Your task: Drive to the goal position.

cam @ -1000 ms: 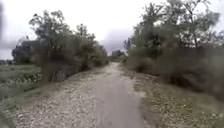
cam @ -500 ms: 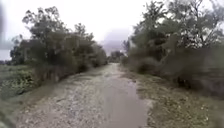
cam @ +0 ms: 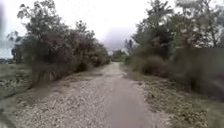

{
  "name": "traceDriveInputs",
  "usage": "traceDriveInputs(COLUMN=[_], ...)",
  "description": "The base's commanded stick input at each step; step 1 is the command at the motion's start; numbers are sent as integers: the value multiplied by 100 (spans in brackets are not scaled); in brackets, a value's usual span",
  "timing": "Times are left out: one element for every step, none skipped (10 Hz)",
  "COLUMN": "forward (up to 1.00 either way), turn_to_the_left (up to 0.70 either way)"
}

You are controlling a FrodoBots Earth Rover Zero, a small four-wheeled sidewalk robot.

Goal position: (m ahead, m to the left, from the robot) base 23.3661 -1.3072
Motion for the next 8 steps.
traceDriveInputs(forward=[68,68,68,68,68,68,68,68], turn_to_the_left=[0,0,0,0,0,0,0,0])
